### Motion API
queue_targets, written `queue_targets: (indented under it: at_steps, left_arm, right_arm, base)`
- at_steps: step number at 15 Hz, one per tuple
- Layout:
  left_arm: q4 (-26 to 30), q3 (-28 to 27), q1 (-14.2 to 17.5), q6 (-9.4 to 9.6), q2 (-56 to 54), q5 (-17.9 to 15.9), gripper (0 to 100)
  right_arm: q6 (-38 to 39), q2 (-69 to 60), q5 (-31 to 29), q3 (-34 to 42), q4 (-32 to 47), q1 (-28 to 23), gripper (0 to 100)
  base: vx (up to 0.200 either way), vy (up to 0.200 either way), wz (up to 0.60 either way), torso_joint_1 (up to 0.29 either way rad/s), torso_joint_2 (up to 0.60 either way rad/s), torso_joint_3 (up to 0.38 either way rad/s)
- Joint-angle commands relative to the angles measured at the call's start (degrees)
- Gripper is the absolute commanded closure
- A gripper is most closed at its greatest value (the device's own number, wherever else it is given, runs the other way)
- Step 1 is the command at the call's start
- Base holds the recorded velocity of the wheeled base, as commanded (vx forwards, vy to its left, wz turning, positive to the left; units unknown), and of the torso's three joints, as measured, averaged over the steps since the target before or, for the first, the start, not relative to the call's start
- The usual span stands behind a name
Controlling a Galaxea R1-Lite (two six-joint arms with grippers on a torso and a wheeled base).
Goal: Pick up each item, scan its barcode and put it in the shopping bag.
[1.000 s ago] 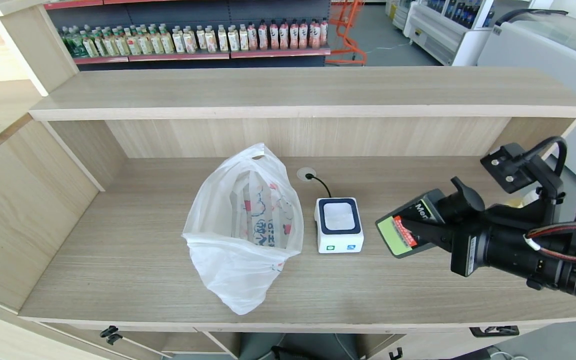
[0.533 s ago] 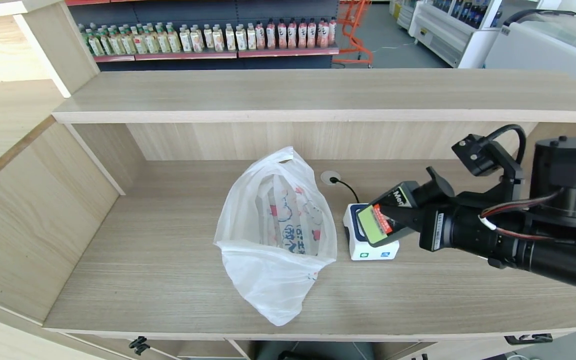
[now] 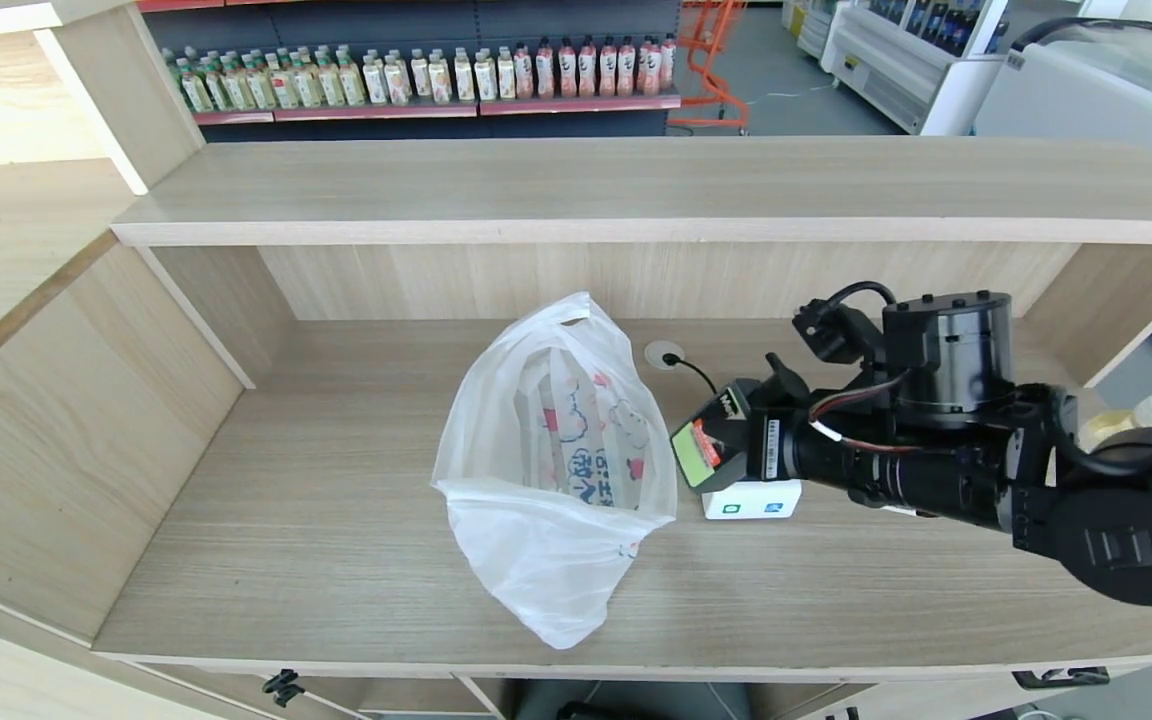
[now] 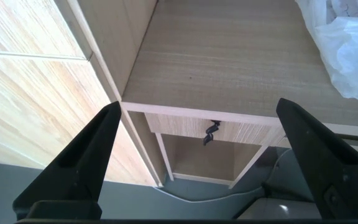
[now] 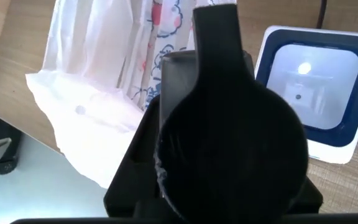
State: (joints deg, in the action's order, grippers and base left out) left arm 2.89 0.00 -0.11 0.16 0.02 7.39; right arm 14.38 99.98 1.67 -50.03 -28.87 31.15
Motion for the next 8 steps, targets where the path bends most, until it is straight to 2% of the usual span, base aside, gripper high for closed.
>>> queue_targets:
  at_steps: [1,5,8]
  left_arm:
    - [0.01,0.0,0.02,0.02,-0.02,0.0,0]
    - [0.01,0.0,0.02,0.02,-0.02,0.08,0]
    - [0.01,0.0,0.02,0.02,-0.02,0.08,0]
  right_arm:
    - [-0.23,4.61,-1.76,-1.12,-0.22,1.37,100]
    - [-6.12,9.71,-2.37,-3.5,-1.02,2.78,100]
    - [-7.62,14.46,-2.37,-6.13,-6.2,4.62,100]
  base:
    - [0.0,0.0,0.0,0.0,0.0,0.0]
    - [0.0,0.0,0.0,0.0,0.0,0.0]
    - [0.0,0.0,0.0,0.0,0.0,0.0]
